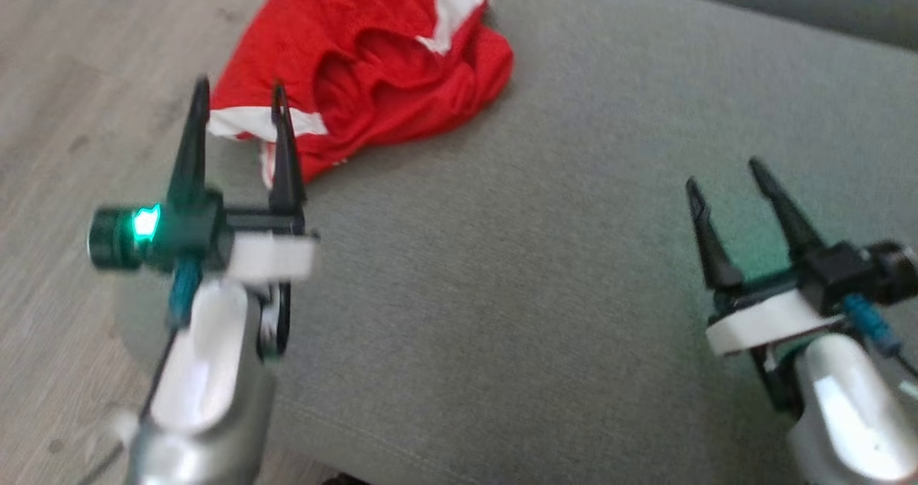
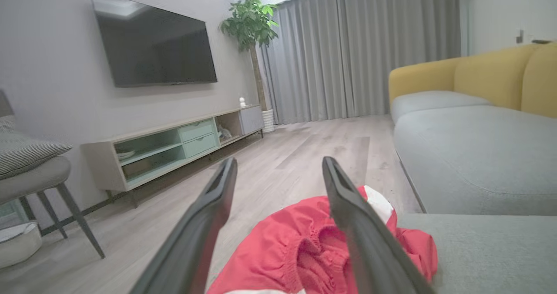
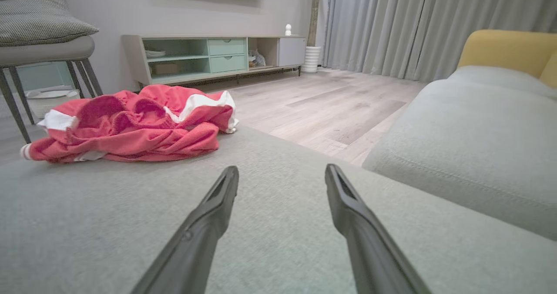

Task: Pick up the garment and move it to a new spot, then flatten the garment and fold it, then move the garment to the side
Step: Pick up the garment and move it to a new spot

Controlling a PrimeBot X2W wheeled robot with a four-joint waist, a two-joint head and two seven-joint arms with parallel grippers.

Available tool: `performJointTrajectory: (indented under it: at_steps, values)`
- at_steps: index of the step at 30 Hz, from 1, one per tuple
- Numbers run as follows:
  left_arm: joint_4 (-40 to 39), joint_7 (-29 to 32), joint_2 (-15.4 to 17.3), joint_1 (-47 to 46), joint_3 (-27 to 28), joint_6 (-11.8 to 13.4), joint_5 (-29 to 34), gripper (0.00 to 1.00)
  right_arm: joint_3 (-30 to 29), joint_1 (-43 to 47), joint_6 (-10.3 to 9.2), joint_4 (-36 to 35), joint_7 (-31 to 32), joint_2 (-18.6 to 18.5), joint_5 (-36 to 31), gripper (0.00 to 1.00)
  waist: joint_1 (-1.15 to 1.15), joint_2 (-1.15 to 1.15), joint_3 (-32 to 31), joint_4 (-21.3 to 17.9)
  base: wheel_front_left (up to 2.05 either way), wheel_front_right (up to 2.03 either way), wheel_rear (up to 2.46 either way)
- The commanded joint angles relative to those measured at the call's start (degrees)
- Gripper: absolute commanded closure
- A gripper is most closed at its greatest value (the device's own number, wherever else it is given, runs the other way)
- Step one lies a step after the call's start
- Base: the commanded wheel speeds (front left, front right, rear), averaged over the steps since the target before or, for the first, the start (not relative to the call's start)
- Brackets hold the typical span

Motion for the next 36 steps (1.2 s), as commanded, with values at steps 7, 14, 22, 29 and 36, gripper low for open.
performJointTrajectory:
  at_steps: [7,14,22,29,36]
  values:
    - [16.82,1.78,2.19,-14.98,3.24,0.43,-0.21,0.0,2.22,-4.52,-0.04,-3.77,-0.62,-4.64,0.25,0.0,-0.01,0.0,9.05,-8.02,0.0,0.0,0.0]
    - [32.76,5.64,5.67,-25.0,2.52,2.7,2.51,0.0,2.53,-6.27,-0.04,-5.03,-0.62,-7.15,0.55,0.0,-0.01,0.0,14.18,-11.85,0.0,0.0,0.0]
    - [42.34,3.84,7.24,-31.49,2.79,2.11,1.54,0.0,3.61,-7.34,-0.04,-6.2,-0.62,-7.6,0.18,0.0,-0.01,0.0,17.97,-13.84,0.0,0.0,0.0]
    - [46.36,1.15,7.51,-35.62,2.37,3.29,1.47,0.0,5.43,-8.17,-0.04,-5.22,-0.62,-8.3,0.84,0.0,-0.01,0.0,18.92,-15.17,0.0,0.0,0.0]
    - [46.67,0.01,7.61,-37.81,2.04,3.08,1.03,0.0,5.33,-8.07,-0.04,-5.5,-0.62,-7.92,0.7,0.0,-0.01,0.0,19.36,-16.65,0.0,0.0,0.0]
